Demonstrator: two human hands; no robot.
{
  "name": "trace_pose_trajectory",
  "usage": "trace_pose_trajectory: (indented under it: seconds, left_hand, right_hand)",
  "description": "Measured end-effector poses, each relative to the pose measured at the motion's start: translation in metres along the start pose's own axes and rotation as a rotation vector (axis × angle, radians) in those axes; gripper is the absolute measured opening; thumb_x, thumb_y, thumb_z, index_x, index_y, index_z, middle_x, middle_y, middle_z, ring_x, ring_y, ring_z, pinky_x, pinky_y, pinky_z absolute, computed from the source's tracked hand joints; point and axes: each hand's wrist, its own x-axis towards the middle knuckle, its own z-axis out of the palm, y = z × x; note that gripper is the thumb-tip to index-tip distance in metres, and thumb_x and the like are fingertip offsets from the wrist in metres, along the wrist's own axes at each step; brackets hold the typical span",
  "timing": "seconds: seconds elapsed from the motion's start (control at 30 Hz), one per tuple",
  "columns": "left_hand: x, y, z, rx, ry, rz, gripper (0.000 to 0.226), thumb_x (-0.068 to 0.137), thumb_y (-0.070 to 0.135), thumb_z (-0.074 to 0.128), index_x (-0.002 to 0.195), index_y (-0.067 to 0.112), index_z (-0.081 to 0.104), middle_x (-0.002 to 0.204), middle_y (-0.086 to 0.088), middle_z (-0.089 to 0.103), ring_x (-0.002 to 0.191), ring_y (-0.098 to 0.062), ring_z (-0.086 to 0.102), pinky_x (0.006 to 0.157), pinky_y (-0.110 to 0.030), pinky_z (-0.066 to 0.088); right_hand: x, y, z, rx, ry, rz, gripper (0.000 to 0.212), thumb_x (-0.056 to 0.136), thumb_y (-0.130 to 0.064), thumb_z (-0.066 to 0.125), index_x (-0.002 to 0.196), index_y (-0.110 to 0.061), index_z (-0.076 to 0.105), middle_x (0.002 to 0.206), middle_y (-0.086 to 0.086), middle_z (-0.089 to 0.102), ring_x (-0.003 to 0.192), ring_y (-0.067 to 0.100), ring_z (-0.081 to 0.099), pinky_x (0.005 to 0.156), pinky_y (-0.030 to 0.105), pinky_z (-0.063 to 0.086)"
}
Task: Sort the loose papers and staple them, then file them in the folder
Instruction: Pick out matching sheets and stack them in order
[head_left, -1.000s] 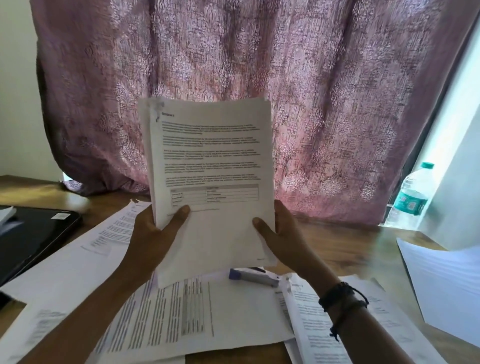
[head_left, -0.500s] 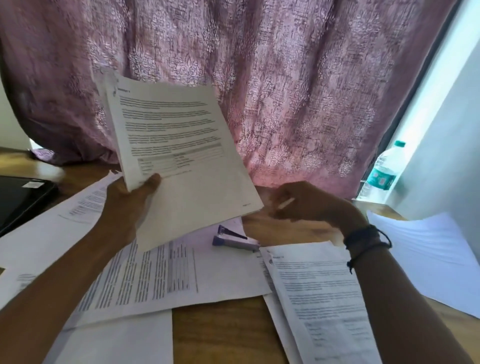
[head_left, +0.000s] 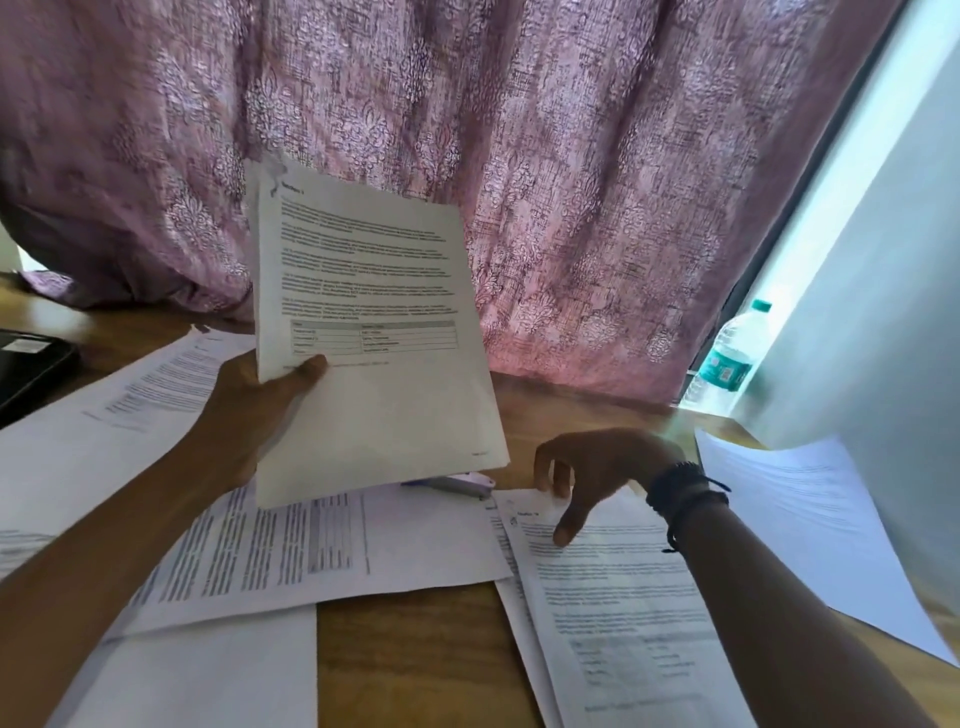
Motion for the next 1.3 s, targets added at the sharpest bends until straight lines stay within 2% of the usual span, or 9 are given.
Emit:
trace_pose_trajectory:
  seconds: [0.23,0.33,0.43,0.67,0.8,0.93,1.1,1.17,1.3]
  left_hand:
    - [-0.002,0.000,0.002,-0.001,-0.044,-0.022,0.027,0.089,0.013,0.063,0.115,0.020,0.063,0.096,0.015,0.069,0.086,-0.002,0.066,0.077,-0.022,0.049]
    - [-0.001,0.000,0.001,-0.012,-0.084,-0.063,0.019,0.088,0.015,0.064,0.104,0.025,0.066,0.090,0.015,0.073,0.087,-0.007,0.068,0.077,-0.027,0.051]
    - [0.000,0.000,0.000,-0.004,-0.143,-0.075,0.018,0.087,0.016,0.064,0.102,0.026,0.068,0.098,0.011,0.074,0.091,-0.011,0.070,0.081,-0.032,0.052]
    - [-0.003,-0.003,0.002,0.019,-0.228,-0.106,0.029,0.079,0.024,0.068,0.107,0.026,0.068,0.108,0.002,0.073,0.099,-0.019,0.069,0.084,-0.035,0.053]
    - [-0.006,-0.003,0.005,0.066,-0.247,-0.126,0.029,0.081,0.026,0.068,0.110,0.025,0.067,0.105,0.001,0.074,0.095,-0.020,0.070,0.075,-0.030,0.054]
    - [-0.008,-0.002,0.007,0.068,-0.266,-0.139,0.030,0.083,0.026,0.067,0.112,0.022,0.066,0.102,-0.001,0.074,0.087,-0.020,0.072,0.065,-0.026,0.056]
    - [-0.008,-0.001,0.007,-0.024,-0.265,-0.157,0.024,0.082,0.025,0.069,0.105,0.023,0.067,0.096,-0.001,0.075,0.081,-0.019,0.072,0.055,-0.023,0.056]
    - [-0.007,0.000,0.006,-0.067,-0.262,-0.165,0.028,0.078,0.028,0.072,0.105,0.023,0.067,0.096,-0.004,0.075,0.082,-0.024,0.073,0.056,-0.029,0.058]
    - [-0.006,0.003,0.001,-0.121,-0.285,-0.159,0.082,0.040,0.053,0.090,0.111,0.020,0.067,0.101,-0.006,0.075,0.094,-0.033,0.070,0.069,-0.041,0.059]
  right_hand:
    - [0.014,0.011,-0.003,-0.014,0.081,-0.049,0.036,0.080,-0.034,0.077,0.110,-0.015,0.069,0.081,-0.016,0.059,0.068,-0.003,0.050,0.074,0.022,0.043]
    - [0.026,0.014,-0.005,0.056,0.508,-0.134,0.029,0.085,-0.028,0.073,0.108,-0.012,0.068,0.098,-0.006,0.064,0.077,-0.002,0.049,0.085,0.028,0.051]
    - [0.029,0.016,-0.003,0.198,0.828,-0.045,0.064,0.080,-0.041,0.075,0.133,-0.020,0.048,0.130,0.006,0.045,0.113,0.018,0.042,0.102,0.042,0.040]
    - [0.026,0.094,0.029,0.298,0.439,0.408,0.149,0.016,-0.093,0.066,0.140,-0.014,0.038,0.143,0.005,0.049,0.127,0.027,0.049,0.103,0.043,0.044]
    - [0.014,0.105,0.044,0.423,0.425,0.508,0.124,0.039,-0.080,0.078,0.135,-0.010,0.042,0.135,0.002,0.056,0.118,0.020,0.056,0.084,0.028,0.046]
    - [0.013,0.105,0.035,0.464,0.622,0.439,0.082,0.069,-0.042,0.084,0.131,-0.003,0.047,0.133,0.013,0.055,0.117,0.027,0.054,0.088,0.030,0.045]
    - [-0.009,0.080,-0.005,0.692,1.081,0.105,0.019,0.080,-0.013,0.077,0.095,-0.002,0.073,0.077,0.004,0.069,0.055,-0.002,0.058,0.050,0.015,0.044]
    - [-0.021,0.065,-0.025,0.824,1.209,0.003,0.017,0.082,-0.011,0.075,0.094,0.001,0.072,0.079,0.009,0.070,0.060,0.006,0.062,0.054,0.021,0.049]
    - [-0.035,0.035,-0.052,1.040,1.235,-0.158,0.026,0.085,-0.009,0.071,0.106,0.008,0.068,0.100,0.019,0.072,0.074,0.021,0.069,0.057,0.014,0.054]
